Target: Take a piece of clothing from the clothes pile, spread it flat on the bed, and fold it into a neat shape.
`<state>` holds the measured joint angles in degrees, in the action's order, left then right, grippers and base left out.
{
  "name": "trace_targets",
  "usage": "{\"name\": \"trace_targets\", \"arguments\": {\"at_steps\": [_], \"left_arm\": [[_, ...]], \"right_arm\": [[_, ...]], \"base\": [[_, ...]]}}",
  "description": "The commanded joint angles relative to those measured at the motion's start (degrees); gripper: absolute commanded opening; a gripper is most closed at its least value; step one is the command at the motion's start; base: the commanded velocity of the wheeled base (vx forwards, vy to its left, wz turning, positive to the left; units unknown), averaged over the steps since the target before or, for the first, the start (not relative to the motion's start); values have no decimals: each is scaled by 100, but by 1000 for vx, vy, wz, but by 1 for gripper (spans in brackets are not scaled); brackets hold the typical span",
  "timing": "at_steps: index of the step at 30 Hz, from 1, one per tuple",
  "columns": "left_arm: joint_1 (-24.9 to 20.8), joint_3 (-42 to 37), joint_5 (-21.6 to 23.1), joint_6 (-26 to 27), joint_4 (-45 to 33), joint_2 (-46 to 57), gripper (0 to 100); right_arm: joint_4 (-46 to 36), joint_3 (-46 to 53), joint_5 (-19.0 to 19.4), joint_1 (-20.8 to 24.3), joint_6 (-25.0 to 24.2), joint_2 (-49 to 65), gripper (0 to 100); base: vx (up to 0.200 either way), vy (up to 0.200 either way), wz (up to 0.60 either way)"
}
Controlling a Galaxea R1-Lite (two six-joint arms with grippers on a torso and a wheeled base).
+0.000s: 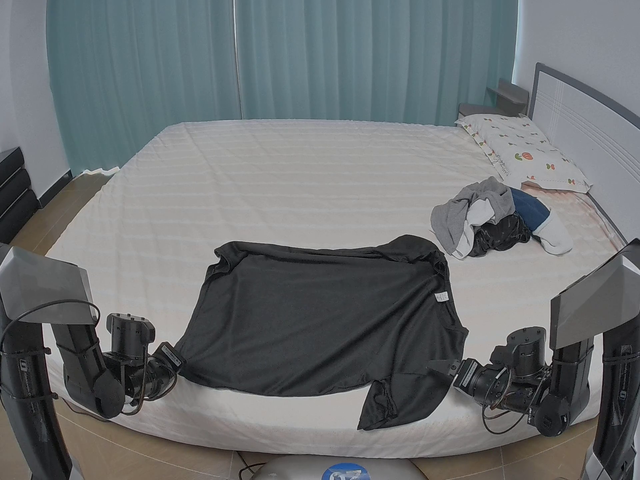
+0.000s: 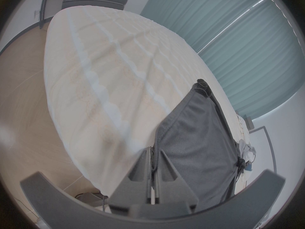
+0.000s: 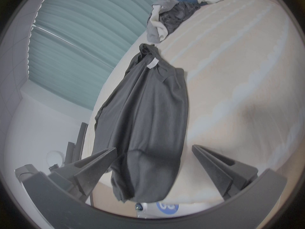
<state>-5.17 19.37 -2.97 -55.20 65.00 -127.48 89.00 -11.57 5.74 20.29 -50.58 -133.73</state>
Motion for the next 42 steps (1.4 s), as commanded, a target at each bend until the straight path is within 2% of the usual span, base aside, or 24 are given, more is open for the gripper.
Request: {"name": "trace_targets", "arguments": {"at_steps": [1,11,18,25,26,31,34,35,37,42], "left_arm": [[253,120,16,-140,4,30,0],[429,392,-10,-606,4,48,0],[534,524,-10,-896,4,91,0],[614,612,60,-914,4,12,0],[631,647,51,-914,4,-5,0],[640,656,51,-914,4,-23,0],[640,691,60,-905,4,-32,0],[640,691,60,-905,4,-32,0],[666,735,60,-905,4,-40,0],[754,805,60,-905,4,-58,0]], "right_arm": [[56,-214,-108,-16,31,-224,0],[-111,-970,-135,-420,101,163,0],[-647,-1700,-126,-438,215,181,0],[-683,-2157,-64,-455,215,-13,0],[-674,-2192,-38,-499,215,-39,100],[-603,-2069,173,-587,171,-109,100],[-621,-1515,586,-675,215,233,100],[-621,-1515,586,-675,215,233,100],[-621,-1225,946,-772,215,444,100],[-621,-1084,1078,-798,382,251,100]], "base": [[0,0,0],[0,0,0],[0,0,0],[0,0,0],[0,0,0],[0,0,0],[0,0,0],[0,0,0],[0,0,0],[0,0,0]]}}
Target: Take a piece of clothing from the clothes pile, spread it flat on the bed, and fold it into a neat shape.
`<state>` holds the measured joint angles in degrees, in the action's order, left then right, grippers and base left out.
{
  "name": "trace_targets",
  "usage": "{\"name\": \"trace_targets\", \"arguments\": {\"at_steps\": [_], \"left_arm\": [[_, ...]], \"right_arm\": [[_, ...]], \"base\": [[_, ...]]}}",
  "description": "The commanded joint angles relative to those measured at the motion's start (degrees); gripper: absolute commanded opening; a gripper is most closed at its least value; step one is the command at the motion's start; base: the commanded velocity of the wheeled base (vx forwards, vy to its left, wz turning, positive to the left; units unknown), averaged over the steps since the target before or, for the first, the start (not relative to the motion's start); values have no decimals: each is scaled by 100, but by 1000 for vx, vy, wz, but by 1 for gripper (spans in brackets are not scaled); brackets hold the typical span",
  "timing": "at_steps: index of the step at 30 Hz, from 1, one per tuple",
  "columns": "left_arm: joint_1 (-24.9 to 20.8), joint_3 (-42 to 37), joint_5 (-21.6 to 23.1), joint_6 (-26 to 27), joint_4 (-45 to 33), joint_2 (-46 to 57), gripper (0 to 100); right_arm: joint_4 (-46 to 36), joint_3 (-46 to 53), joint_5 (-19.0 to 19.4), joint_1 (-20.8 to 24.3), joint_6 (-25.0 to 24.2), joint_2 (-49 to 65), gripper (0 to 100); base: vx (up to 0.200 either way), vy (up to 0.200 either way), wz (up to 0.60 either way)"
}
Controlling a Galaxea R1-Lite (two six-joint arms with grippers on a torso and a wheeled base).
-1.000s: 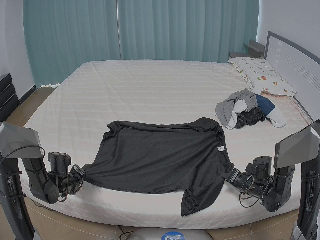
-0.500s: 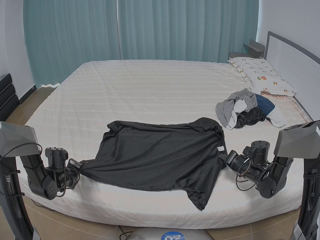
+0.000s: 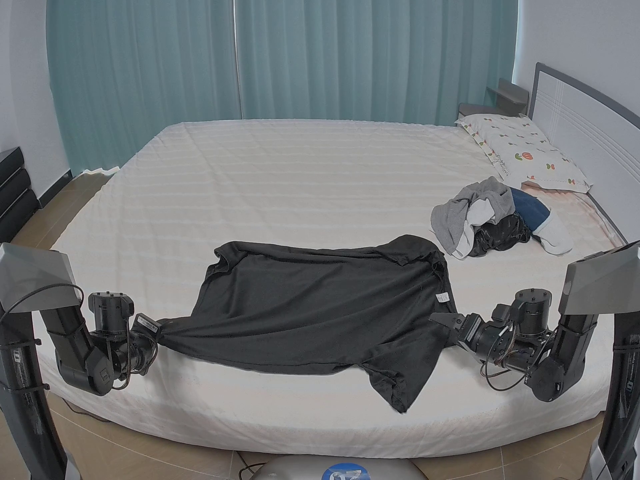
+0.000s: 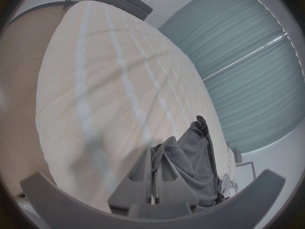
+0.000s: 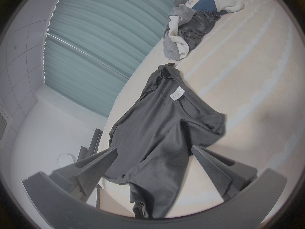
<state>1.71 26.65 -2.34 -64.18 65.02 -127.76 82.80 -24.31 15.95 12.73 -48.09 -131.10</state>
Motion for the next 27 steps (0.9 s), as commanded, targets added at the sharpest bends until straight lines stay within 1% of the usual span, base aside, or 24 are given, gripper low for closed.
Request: {"name": "trace_targets", "arguments": {"at_steps": [1,5,10,15,16,18,21,27], "left_arm": [[75,86,-3,-6,1,-30,0],[49,69,-12,11,1,-56,0],[49,69,-12,20,1,-56,0],[49,60,-12,20,1,-56,0],[49,60,-12,20,1,-56,0],[49,60,-12,20,1,-56,0],[49,25,-3,29,1,-48,0],[31,-46,-3,81,1,-21,0]], "right_arm": [[8,225,84,-16,177,-74,100],[87,304,111,169,344,-258,100],[79,251,93,424,362,-373,100],[70,49,84,564,362,-504,100],[70,49,84,564,362,-504,0],[79,40,84,652,362,-531,0],[79,102,84,670,362,-496,0],[79,603,93,547,415,-179,0]], "base": [[0,0,0],[0,0,0],[0,0,0],[0,0,0],[0,0,0],[0,0,0],[0,0,0],[0,0,0]]}}
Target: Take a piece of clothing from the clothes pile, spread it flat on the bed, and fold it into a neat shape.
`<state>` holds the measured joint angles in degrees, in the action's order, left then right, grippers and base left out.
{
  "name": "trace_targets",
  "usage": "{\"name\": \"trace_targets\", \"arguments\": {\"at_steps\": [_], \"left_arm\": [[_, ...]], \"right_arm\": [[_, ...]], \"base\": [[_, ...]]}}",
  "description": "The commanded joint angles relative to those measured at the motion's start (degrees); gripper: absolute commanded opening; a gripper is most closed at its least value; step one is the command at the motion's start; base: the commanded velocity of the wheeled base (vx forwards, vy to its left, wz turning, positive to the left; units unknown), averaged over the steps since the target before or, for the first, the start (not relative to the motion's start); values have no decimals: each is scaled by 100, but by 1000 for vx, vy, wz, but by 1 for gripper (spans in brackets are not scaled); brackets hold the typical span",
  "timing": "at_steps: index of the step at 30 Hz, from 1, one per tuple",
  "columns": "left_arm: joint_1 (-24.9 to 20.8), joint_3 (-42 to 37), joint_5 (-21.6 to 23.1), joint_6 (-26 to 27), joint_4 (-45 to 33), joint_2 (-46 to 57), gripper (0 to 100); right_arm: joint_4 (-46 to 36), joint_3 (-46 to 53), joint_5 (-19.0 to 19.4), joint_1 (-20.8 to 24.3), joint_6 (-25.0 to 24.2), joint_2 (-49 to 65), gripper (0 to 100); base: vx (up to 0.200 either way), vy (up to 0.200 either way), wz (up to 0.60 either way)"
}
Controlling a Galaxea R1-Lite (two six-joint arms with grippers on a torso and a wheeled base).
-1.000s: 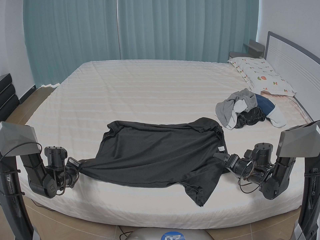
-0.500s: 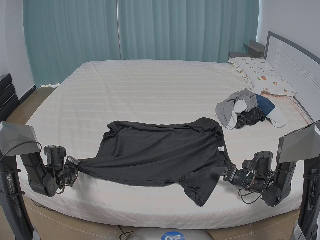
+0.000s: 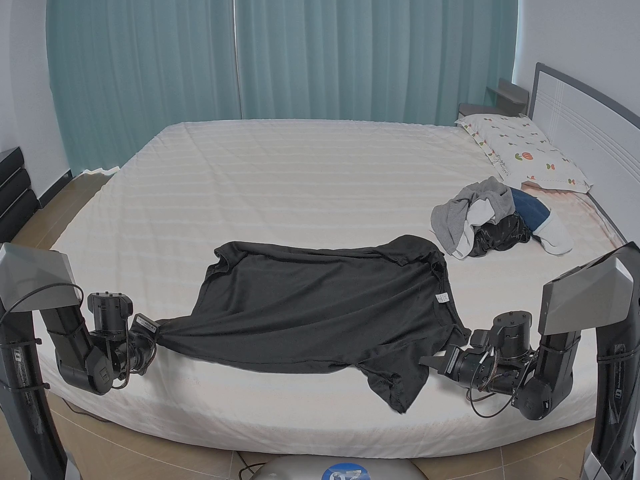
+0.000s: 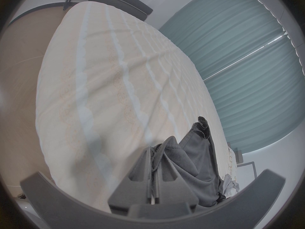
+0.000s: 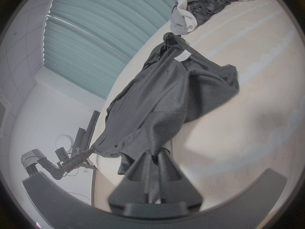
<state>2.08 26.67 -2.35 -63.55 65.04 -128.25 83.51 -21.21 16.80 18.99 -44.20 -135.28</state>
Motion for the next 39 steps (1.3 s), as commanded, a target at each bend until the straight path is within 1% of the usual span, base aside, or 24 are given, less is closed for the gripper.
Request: {"name": "trace_targets", "arguments": {"at_steps": [1,3,4,6,9,10,12,14,16,18,19,21,22,23,24,28,31,34,38,39], "left_arm": [[-6,-83,-2,44,0,36,0],[-24,-198,-20,185,9,63,0],[-24,-294,-20,387,9,72,0],[-24,-444,-20,660,9,168,0],[-138,-663,-11,879,9,309,0],[-138,-663,-11,879,9,309,0],[-279,-751,-55,967,-70,458,0],[-349,-883,-64,1222,-88,555,0],[-402,-1120,-72,1662,-61,625,0],[-446,-1279,-72,1908,-70,696,0],[-446,-1287,-72,1916,-70,696,0],[-507,-1367,-81,1987,-88,713,0],[-516,-1375,-81,1996,-88,713,0],[-534,-1419,-90,2013,-96,713,0],[-542,-1454,-90,2066,-105,722,0],[-542,-1569,-99,2417,-316,783,0],[-551,-1613,-99,2532,-492,801,0],[-560,-1621,-134,2787,-967,907,0],[-560,-1648,-134,2892,-1213,1012,0],[-569,-1657,-134,2901,-1221,1021,0]], "right_arm": [[8,372,25,-98,26,353,0],[-27,609,113,-106,79,696,0],[-62,785,271,-98,131,924,0],[-89,970,438,-98,228,1162,0],[-159,1137,456,-124,518,1276,0],[-159,1137,456,-124,518,1276,0],[-256,1339,456,-221,905,1320,0],[-309,1409,456,-317,1160,1355,0],[-361,1427,456,-458,1256,1434,0],[-484,1436,465,-502,1300,1531,0],[-502,1436,465,-502,1309,1540,0],[-871,1524,509,-511,1722,1733,0],[-897,1532,509,-519,1775,1751,0],[-994,1594,544,-519,2003,1838,0],[-1020,1647,553,-537,2100,1874,0],[-1056,1708,553,-616,2329,1838,0],[-1082,1717,561,-713,2469,1786,0],[-1521,1726,553,-766,2812,1856,0],[-2005,1673,553,-766,2988,2076,0],[-2277,1629,553,-774,3023,2199,0]], "base": [[0,0,0],[0,0,0],[0,0,0],[0,0,0],[0,0,0],[0,0,0],[0,0,0],[0,0,0],[0,0,0],[0,0,0],[0,0,0],[0,0,0],[0,0,0],[0,0,0],[0,0,0],[0,0,0],[0,0,0],[0,0,0],[0,0,0],[0,0,0]]}}
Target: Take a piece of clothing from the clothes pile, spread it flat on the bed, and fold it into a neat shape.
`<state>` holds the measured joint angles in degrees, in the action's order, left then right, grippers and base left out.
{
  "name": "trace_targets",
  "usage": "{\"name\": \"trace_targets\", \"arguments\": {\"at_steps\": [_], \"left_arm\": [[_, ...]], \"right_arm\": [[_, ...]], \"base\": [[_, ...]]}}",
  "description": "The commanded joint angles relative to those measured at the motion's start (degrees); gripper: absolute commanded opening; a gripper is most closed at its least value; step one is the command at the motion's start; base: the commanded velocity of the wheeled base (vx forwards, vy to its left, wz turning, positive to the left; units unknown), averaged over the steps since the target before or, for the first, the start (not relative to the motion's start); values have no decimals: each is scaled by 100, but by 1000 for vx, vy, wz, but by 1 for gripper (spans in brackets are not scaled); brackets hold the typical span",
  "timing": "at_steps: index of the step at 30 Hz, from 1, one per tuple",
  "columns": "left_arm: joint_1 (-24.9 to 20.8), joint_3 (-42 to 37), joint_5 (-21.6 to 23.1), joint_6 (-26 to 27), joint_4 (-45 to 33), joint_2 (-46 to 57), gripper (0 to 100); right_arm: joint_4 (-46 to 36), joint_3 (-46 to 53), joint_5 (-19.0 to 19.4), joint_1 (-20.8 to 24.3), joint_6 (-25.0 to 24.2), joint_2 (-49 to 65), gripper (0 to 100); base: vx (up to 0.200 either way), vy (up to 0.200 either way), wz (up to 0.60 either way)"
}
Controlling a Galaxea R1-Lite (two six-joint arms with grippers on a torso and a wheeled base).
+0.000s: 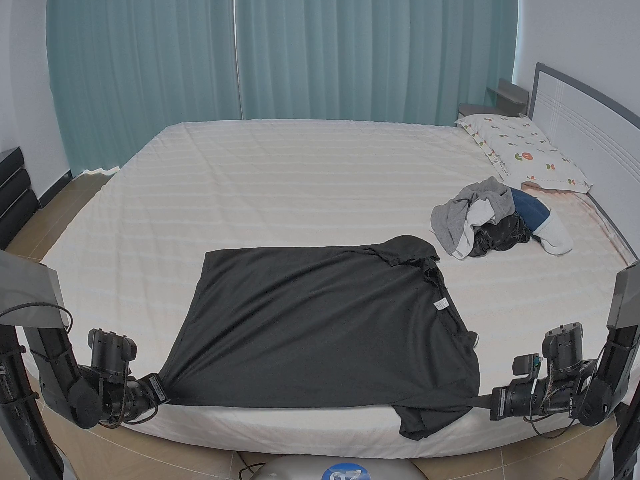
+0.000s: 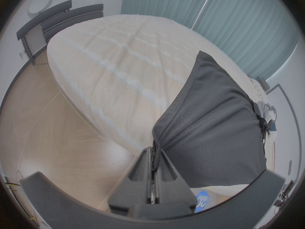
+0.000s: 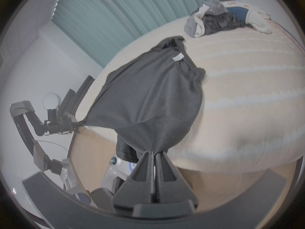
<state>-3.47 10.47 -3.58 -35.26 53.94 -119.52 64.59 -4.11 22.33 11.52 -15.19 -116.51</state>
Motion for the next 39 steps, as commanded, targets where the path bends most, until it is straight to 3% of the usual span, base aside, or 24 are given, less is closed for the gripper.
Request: {"name": "trace_targets", "arguments": {"at_steps": [1,11,12,13,20,25,26,31,35,36,37,39], "left_arm": [[-13,-36,-11,71,-112,148,0],[-83,-1,-11,45,-68,95,0],[-83,-10,-2,45,-59,104,100],[-83,-1,-2,36,-59,113,100],[-66,104,68,-69,99,201,100],[-30,113,139,-236,292,333,100],[5,122,227,-254,459,333,100],[75,122,288,-298,679,297,100],[75,157,631,-728,679,324,100],[75,157,631,-728,679,324,100],[101,166,824,-904,679,315,100],[260,201,965,-992,679,324,100]], "right_arm": [[-500,-117,-1,-18,148,392,0],[-807,-459,-54,-124,209,-127,0],[-781,-486,-54,-124,245,-267,0],[-728,-521,-45,-124,253,-355,100],[-227,-556,-18,-229,25,-197,100],[-236,-741,-18,-238,-538,49,100],[-218,-855,-36,-229,-863,58,100],[-218,-1180,-27,-282,-1294,-232,100],[-130,-1549,-18,-238,-2199,-593,100],[-130,-1549,-18,-238,-2199,-593,100],[10,-1690,-18,-238,-2717,-584,100],[239,-1734,-10,-273,-3297,-557,100]], "base": [[0,0,0],[0,0,0],[0,0,0],[0,0,0],[0,0,0],[0,0,0],[0,0,0],[0,0,0],[0,0,0],[0,0,0],[0,0,0],[0,100,0]]}}
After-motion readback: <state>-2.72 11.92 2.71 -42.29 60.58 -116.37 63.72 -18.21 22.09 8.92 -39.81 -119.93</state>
